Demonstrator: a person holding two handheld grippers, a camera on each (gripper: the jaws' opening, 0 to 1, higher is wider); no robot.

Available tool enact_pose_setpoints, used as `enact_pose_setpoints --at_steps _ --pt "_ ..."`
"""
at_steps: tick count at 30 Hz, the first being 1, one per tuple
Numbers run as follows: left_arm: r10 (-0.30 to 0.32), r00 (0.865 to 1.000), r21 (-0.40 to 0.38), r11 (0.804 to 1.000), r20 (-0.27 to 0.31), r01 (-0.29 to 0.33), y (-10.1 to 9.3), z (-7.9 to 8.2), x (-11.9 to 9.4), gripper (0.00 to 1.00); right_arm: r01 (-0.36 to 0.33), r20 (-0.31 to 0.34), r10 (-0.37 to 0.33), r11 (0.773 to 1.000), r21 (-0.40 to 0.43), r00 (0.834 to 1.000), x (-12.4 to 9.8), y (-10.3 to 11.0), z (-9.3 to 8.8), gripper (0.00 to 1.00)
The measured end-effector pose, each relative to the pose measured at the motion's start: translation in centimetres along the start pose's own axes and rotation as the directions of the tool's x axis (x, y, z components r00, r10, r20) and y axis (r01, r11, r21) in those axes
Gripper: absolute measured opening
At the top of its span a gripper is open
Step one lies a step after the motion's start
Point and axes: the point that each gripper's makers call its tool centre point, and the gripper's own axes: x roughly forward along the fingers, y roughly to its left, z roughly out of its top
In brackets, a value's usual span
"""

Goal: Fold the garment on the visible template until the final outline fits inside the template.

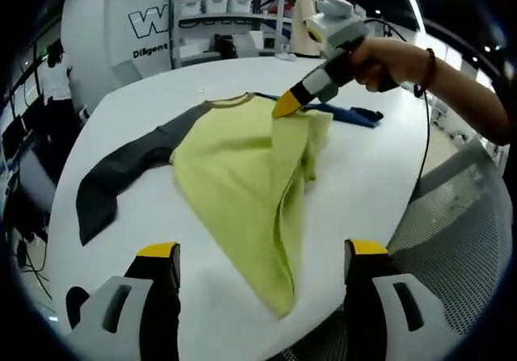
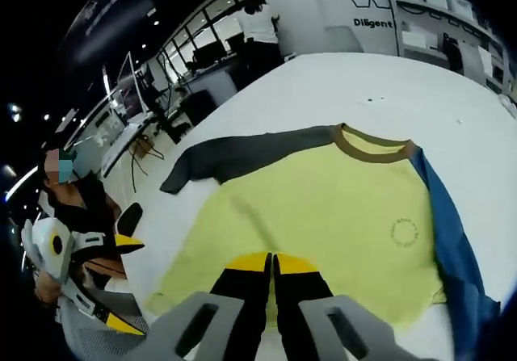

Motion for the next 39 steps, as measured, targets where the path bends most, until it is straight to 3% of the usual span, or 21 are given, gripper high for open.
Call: enact_pose_setpoints --at_steps 15,20,26,28,32,39 --pt "-0.024 0.999 0.002 1.000 -0.031 0.024 -0.5 -0.6 0.3 0.75 0.063 -0.083 -0.060 0.997 0.038 0.995 3.2 -1.7 -1.4 0.00" --pt "-0.030 0.999 -0.001 1.000 -0.033 0.030 -0.6 -0.6 0.3 0.74 0.064 -0.124 -0.058 0.997 0.052 0.991 3.5 -1.7 -2.5 0.00" --pt "-0.038 0.999 0.003 0.999 -0.038 0.038 -0.7 -0.7 0.3 0.73 0.059 -0.123 -0.052 0.997 0.055 0.991 3.6 -1.5 -2.3 0.00" --pt "-0.039 0.998 0.003 0.999 -0.039 0.039 -0.7 -0.7 0.3 0.73 0.048 -0.105 -0.042 0.997 0.063 0.994 3.4 -1.2 -1.8 0.07" --pt "-0.041 0.998 0.008 0.999 -0.040 0.042 -0.8 -0.7 0.4 0.73 0.014 0.006 -0.015 0.997 0.077 1.000 2.1 -0.3 0.4 0.34" --pt "-0.058 0.998 0.023 0.998 -0.036 0.059 -1.3 -0.5 0.5 0.74 0.011 0.060 -0.011 1.000 0.002 0.998 -0.8 1.0 0.7 0.50"
